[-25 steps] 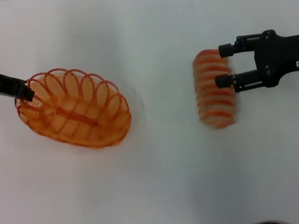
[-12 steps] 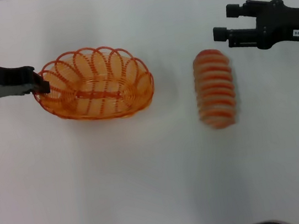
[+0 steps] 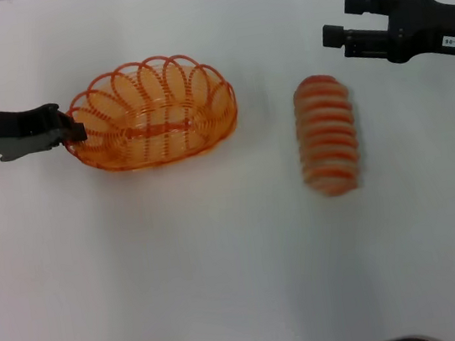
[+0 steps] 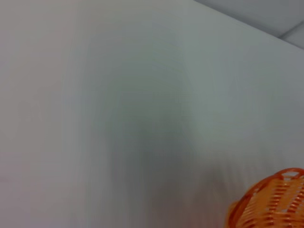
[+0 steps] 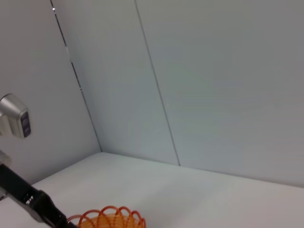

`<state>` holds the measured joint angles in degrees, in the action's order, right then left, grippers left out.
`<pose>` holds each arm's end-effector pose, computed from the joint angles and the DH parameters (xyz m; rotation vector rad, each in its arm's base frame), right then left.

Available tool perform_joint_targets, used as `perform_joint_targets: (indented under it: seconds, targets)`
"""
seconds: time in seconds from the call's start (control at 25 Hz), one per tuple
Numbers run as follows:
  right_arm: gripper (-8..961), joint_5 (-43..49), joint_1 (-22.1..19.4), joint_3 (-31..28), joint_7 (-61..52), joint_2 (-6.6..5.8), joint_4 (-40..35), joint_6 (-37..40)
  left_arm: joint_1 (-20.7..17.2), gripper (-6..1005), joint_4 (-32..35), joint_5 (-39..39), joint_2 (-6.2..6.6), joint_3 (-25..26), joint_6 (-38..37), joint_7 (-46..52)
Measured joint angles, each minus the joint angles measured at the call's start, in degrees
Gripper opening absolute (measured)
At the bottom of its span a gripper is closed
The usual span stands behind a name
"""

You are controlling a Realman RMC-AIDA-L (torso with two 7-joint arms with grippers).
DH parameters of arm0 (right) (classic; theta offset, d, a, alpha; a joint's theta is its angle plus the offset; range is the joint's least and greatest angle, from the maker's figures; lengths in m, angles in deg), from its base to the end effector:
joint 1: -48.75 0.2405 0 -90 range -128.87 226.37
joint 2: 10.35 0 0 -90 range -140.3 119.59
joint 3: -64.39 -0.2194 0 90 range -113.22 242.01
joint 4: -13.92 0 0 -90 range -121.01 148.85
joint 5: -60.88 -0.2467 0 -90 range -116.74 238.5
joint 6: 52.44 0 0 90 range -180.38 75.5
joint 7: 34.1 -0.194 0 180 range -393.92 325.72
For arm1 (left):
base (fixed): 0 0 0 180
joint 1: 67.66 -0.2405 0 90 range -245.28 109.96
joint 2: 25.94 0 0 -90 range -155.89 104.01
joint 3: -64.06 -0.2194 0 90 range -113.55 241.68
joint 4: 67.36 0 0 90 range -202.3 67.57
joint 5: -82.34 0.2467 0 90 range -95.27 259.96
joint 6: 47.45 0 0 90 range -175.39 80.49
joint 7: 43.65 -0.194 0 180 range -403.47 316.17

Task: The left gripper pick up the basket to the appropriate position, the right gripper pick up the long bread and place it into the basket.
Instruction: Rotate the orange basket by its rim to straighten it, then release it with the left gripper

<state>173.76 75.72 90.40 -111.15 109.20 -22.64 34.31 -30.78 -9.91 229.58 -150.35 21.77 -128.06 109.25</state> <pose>0.2765 0.3664 0.0127 -2.4093 0.7503 0.8145 -0.2454 0.4044 -0.0119 -2.1185 -1.7967 -0.1613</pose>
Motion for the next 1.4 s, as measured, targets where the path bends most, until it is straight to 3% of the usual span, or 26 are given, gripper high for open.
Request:
perform_joint_targets:
  seconds: [0.36, 0.88, 1.2, 1.4]
  targets:
    - [825, -1.3, 0.4, 0.4, 1.0, -0.02, 0.9, -1.3, -2.5, 81, -1.7, -0.8, -0.15, -6.4, 7.3, 1.9]
    - [824, -1.3, 0.8, 0.6, 1.2, -0.03, 1.0, -2.4, -2.9, 82, -2.6, -2.1, 0.09, -7.9, 8.7, 2.0]
    - [825, -1.4, 1.0, 0.6, 1.2, -0.02, 1.6, -3.9, -3.2, 172, -2.5, -2.7, 0.21, -9.4, 8.7, 0.8]
    - [824, -1.4, 1.3, 0.5, 1.1, -0.02, 1.9, -4.3, -4.7, 251, -2.1, -7.2, 0.38, -9.1, 8.3, -4.5]
